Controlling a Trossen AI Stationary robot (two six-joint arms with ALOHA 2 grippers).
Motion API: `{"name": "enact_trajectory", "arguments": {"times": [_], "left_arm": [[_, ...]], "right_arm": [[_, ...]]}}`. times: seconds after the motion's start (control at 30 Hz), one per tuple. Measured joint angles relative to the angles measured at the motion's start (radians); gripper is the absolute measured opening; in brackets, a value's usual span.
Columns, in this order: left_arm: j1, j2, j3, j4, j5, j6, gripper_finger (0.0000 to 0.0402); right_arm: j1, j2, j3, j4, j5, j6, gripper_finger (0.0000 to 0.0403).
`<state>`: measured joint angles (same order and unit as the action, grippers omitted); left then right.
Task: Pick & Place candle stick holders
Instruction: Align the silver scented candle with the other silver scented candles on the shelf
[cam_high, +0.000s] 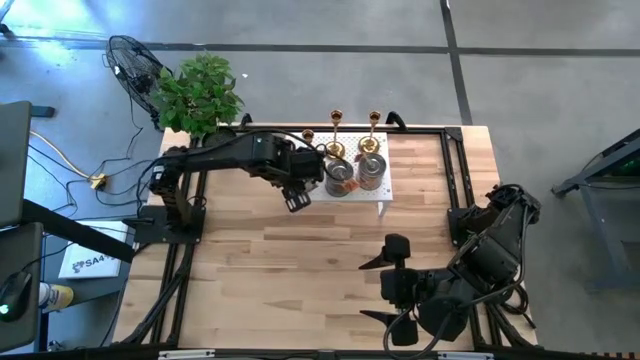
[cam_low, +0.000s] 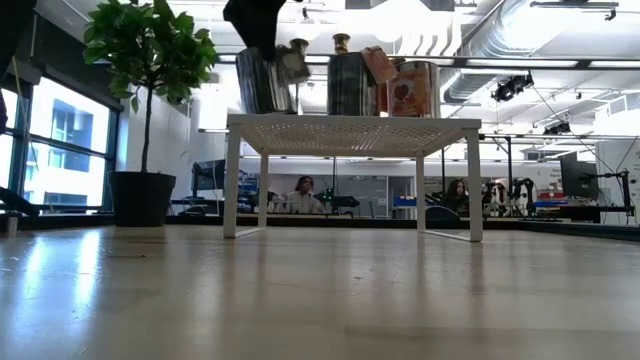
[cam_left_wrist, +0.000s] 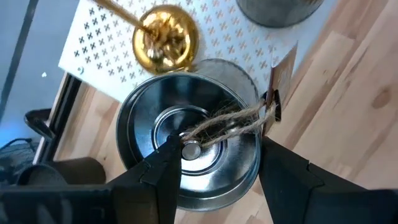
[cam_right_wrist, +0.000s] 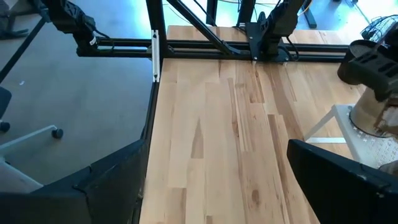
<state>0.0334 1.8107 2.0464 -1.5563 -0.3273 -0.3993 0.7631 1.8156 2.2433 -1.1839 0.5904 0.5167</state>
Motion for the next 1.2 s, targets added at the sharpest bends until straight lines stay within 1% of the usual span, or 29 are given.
{"name": "enact_trajectory", "arguments": {"times": [0.43, 0.7, 1.2], "left_arm": [[0.0, 0.016, 0.003, 0.021, 0.006, 0.015, 0.017], [0.0, 0.018, 0.001, 0.031, 0.035, 0.033, 0.0212], [0.0, 0.018, -0.001, 0.029, 0.022, 0.037, 0.0221]], "right_arm": [[0.0, 0.0, 0.0, 0.0, 0.001, 0.0, 0.0378], [0.0, 0.0, 0.0, 0.0, 0.001, -0.002, 0.0378], [0.0, 0.0, 0.0, -0.001, 0.001, -0.002, 0.0378]]}}
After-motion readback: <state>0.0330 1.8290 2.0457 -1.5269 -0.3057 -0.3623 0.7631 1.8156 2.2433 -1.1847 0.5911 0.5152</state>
